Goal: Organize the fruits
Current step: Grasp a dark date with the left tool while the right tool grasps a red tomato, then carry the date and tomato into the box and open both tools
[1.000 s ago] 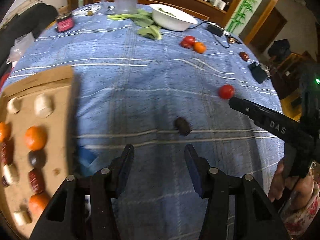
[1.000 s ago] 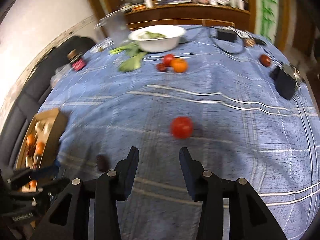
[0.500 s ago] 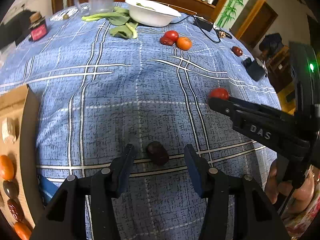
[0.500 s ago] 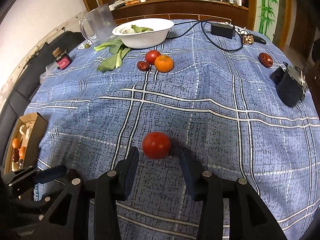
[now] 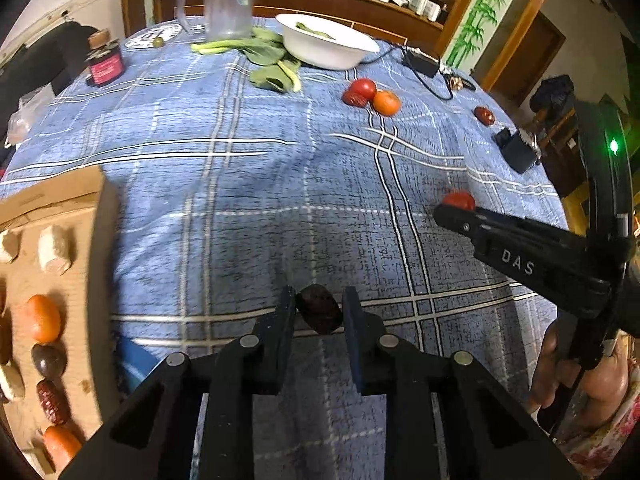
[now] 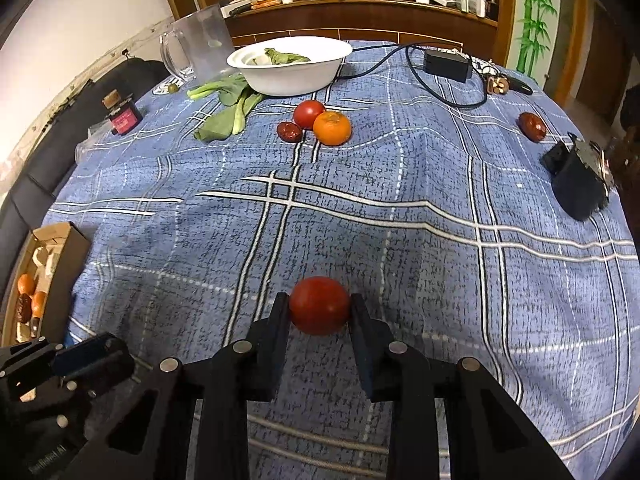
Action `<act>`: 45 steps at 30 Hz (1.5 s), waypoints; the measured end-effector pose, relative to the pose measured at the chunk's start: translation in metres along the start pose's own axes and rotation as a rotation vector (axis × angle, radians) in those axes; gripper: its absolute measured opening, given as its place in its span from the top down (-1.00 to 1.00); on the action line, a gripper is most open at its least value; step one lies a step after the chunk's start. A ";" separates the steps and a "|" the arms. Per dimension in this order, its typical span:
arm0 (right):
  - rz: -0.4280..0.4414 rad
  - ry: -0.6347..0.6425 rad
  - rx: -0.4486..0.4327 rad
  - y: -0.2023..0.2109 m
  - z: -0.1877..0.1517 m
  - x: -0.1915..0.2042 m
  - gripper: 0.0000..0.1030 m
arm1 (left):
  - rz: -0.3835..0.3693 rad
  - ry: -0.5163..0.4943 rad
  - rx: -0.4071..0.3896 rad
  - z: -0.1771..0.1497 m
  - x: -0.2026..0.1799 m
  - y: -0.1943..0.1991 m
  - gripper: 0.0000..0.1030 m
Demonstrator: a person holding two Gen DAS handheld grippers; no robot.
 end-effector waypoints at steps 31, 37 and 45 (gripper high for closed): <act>0.377 0.420 0.262 -0.003 -0.121 0.323 0.37 | 0.213 0.278 0.065 -0.116 0.265 0.104 0.56; 0.340 0.428 0.280 -0.012 -0.129 0.335 0.35 | 0.165 0.249 0.078 -0.114 0.267 0.092 0.56; 0.304 0.462 0.283 -0.016 -0.139 0.350 0.26 | 0.131 0.213 0.065 -0.108 0.261 0.089 0.30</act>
Point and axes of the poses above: each gripper's, at about its wrist camera, not at the fingertips, and y roughly against the way its jaws point, x to its left, z to its top, the point moved 6 cm from there along -y, roughly the way its jaws point, and after that the axes turned 6 degrees about z, right-handed, at the moved point
